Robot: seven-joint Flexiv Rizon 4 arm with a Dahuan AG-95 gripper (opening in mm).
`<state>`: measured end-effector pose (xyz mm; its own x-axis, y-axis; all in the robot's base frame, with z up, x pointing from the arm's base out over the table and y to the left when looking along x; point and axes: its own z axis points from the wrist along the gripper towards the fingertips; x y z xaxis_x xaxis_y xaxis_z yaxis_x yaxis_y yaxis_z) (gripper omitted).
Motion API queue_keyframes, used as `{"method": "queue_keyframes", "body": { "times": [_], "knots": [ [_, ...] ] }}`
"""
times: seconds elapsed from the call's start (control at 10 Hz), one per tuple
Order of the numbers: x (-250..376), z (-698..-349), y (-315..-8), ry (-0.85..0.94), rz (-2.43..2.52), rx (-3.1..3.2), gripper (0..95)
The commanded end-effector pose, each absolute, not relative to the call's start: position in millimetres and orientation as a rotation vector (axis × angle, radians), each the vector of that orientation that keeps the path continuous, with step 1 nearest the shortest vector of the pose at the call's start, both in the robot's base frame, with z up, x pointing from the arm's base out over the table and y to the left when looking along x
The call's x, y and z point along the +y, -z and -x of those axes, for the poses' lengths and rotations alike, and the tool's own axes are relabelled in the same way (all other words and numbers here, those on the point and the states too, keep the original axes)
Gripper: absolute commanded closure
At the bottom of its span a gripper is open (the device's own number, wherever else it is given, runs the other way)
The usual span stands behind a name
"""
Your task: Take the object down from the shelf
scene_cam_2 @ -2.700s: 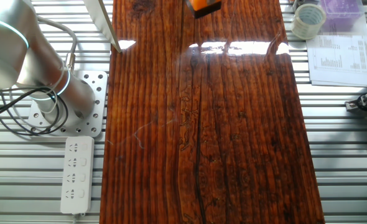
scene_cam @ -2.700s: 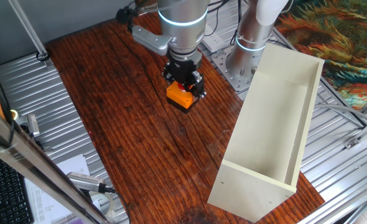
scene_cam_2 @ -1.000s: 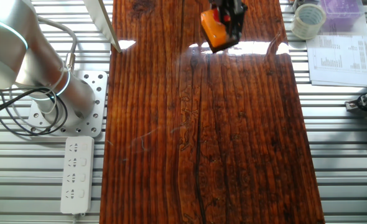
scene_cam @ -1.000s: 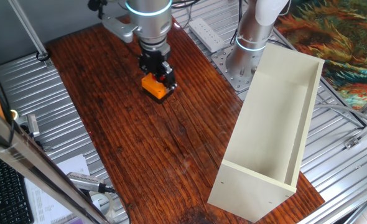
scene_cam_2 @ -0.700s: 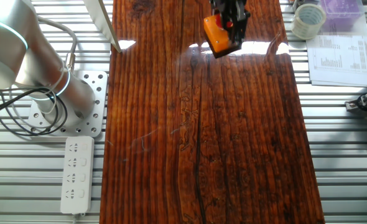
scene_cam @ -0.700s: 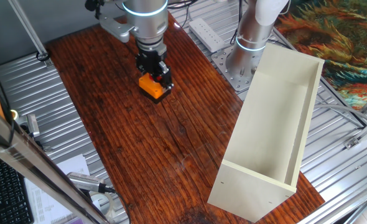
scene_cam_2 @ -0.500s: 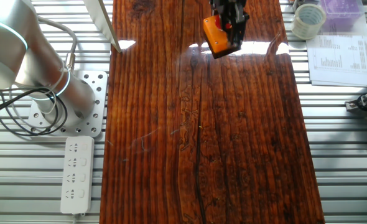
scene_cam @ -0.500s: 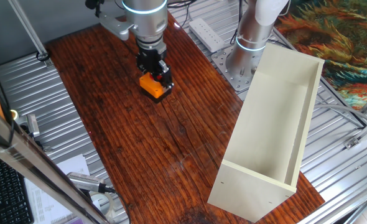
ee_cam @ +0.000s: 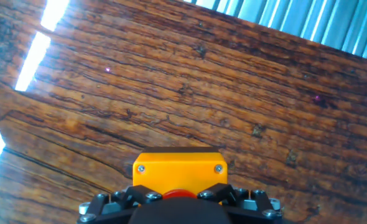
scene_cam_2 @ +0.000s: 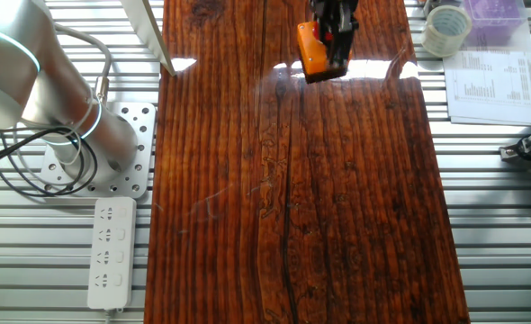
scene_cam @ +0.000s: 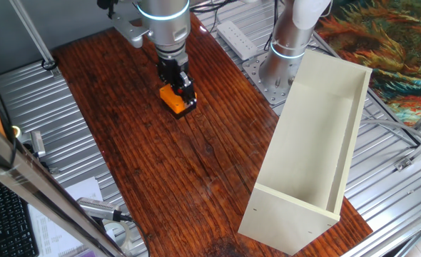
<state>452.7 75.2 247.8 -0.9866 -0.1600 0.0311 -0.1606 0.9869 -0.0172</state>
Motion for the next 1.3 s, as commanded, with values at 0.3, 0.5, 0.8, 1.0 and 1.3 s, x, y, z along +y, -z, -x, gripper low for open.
{"method": "queue_keyframes", "body": {
  "times": [0.3,0.5,0.8,1.0,1.3],
  "knots": [
    [11,-456,-223,0.025,-0.316,-3.104,95.0],
    [6,-455,-221,0.025,-0.351,-3.099,95.0],
    [1,-455,-219,0.02,-0.389,-3.099,95.0],
    [1,-455,-219,0.006,-0.289,-3.103,95.0],
    [1,-455,-219,0.006,-0.058,-3.079,95.0]
  ]
}}
